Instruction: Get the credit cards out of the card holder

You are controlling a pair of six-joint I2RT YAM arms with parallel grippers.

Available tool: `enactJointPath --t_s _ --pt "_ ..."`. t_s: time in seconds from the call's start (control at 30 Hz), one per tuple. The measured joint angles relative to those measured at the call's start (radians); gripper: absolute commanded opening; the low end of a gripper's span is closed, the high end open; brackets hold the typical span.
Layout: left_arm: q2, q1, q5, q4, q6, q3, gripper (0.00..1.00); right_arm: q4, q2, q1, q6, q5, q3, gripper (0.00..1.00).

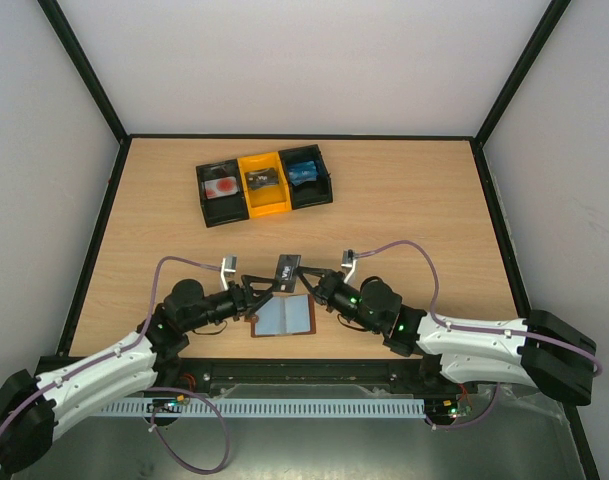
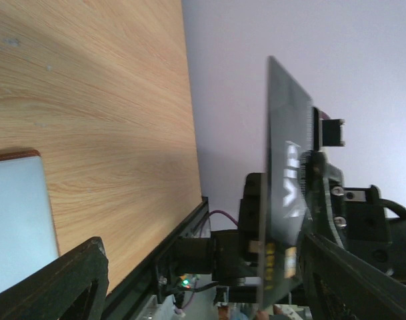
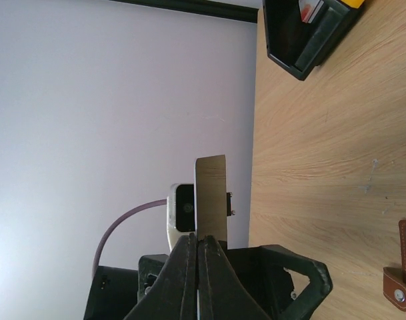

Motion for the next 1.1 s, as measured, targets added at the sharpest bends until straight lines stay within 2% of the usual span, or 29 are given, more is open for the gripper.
enactJointPath --t_s 0.1,0.23,0.47,0.5,0.63,0.73,0.9,1.1 --pt "-0.003 -0.001 0.007 0.029 -0.005 0.001 0.7 0.006 0.02 0.001 0.005 -0.007 0.0 0.02" --pt "-0.034 -0.001 0.005 0.051 -0.013 0.002 0.51 0.006 0.042 0.012 0.011 -0.011 0.0 0.02" --pt "-0.08 -0.002 0.001 0.059 -0.028 0.005 0.05 0.019 0.072 0.036 0.017 -0.021 0.0 0.02" --pt "-0.086 -0.002 0.001 0.057 -0.027 0.005 0.02 0.024 0.077 0.037 0.017 -0.027 0.0 0.02" --pt "-0.116 -0.002 -0.006 0.009 -0.026 0.005 0.02 0.035 0.078 0.037 -0.014 -0.046 0.004 0.1" --pt "-0.15 -0.002 -0.003 -0.029 -0.007 0.006 0.02 -0.022 0.064 0.038 -0.075 -0.081 0.023 0.17" --pt "-0.183 -0.002 0.045 -0.144 0.083 0.071 0.02 -0.224 -0.087 0.041 -0.211 -0.144 0.041 0.32" --pt "-0.196 -0.002 0.141 -0.261 0.203 0.145 0.02 -0.486 -0.309 0.042 -0.362 -0.158 0.061 0.42"
